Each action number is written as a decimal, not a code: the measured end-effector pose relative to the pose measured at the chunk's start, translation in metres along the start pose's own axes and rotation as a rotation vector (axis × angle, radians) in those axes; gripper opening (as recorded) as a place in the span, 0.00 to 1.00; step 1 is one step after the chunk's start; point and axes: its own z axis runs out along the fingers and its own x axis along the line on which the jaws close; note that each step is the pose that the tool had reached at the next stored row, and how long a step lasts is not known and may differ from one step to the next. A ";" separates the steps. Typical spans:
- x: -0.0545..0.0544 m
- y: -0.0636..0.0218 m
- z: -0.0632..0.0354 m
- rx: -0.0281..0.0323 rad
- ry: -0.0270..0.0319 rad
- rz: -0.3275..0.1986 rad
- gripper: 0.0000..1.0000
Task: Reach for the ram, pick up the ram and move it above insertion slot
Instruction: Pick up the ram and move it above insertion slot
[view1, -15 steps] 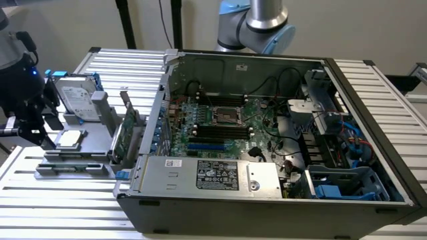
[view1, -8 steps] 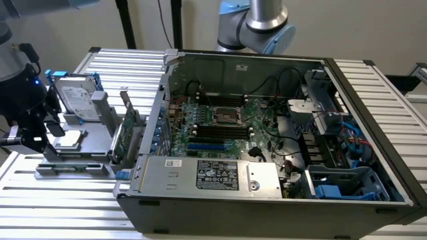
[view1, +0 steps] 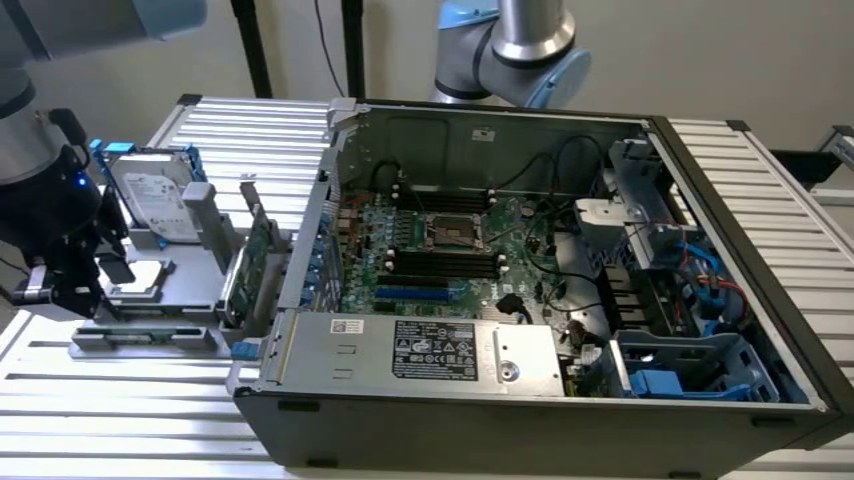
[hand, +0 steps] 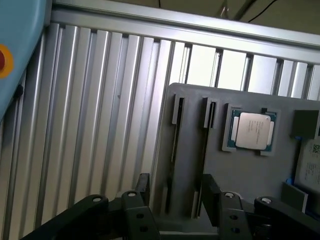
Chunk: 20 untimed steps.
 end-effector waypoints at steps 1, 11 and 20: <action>0.000 0.0000 0.0019 0.0001 -0.0001 0.002 0.54; 0.000 -0.0007 0.0200 0.0003 -0.0010 0.038 0.54; 0.001 -0.0020 0.0363 0.0003 -0.0014 0.056 0.54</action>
